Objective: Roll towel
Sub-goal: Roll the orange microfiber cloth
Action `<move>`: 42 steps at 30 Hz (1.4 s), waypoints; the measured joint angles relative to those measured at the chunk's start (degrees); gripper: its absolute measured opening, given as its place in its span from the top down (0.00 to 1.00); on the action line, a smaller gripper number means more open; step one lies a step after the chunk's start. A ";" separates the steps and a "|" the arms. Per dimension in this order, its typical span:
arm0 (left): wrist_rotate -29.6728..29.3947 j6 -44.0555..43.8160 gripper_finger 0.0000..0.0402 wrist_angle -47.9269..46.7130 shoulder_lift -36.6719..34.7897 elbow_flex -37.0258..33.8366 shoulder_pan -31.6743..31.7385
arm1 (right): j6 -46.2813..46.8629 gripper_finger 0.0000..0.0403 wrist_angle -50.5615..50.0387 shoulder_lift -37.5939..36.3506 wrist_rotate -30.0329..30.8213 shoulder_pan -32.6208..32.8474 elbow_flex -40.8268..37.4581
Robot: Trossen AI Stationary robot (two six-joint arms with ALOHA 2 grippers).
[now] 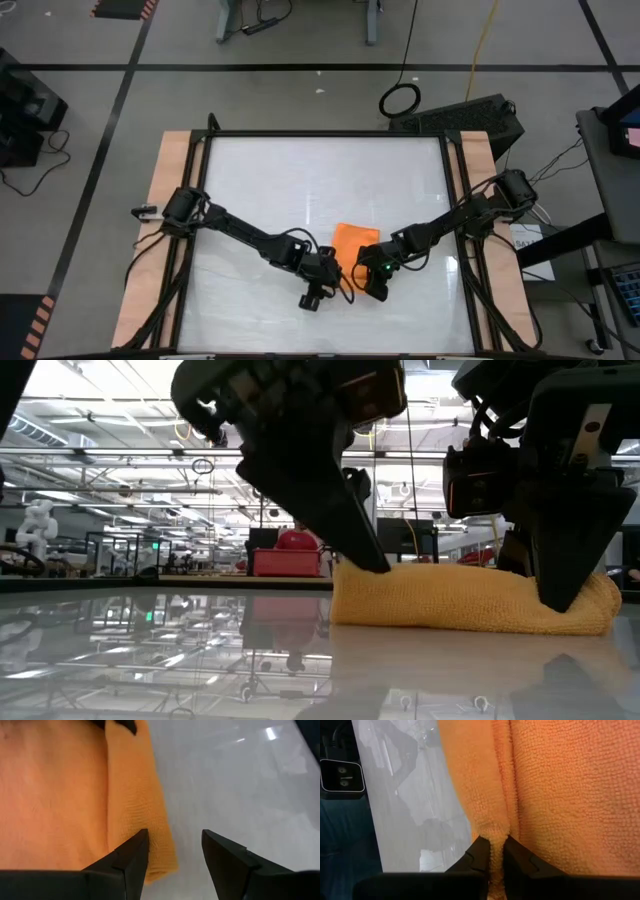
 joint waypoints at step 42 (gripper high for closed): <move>0.71 0.49 0.72 0.51 3.96 0.09 3.27 | -24.46 0.49 -5.46 -14.57 10.88 7.97 -0.04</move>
